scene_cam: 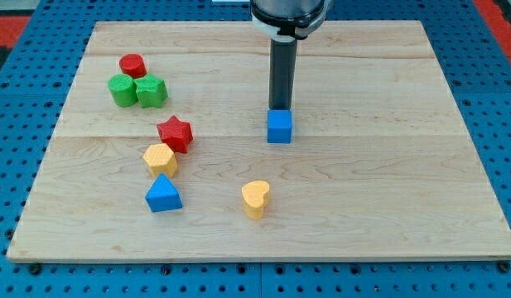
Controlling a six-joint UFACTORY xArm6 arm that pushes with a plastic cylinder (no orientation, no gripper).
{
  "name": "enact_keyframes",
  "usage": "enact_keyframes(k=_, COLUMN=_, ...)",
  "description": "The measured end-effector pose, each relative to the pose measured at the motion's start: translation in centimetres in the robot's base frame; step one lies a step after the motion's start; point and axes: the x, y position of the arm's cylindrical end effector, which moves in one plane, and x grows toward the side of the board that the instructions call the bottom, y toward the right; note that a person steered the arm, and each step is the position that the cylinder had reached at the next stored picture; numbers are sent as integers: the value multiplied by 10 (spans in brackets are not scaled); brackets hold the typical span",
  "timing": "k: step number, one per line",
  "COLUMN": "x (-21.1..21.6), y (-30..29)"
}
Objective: Push the blue cube down a bit
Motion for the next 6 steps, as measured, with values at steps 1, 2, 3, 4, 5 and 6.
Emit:
enact_keyframes(k=1, x=-11, y=10)
enact_keyframes(k=2, x=-27, y=21)
enact_keyframes(k=3, x=-37, y=23)
enact_keyframes(k=4, x=-47, y=23)
enact_keyframes(k=5, x=-50, y=23)
enact_keyframes(k=6, x=-51, y=23)
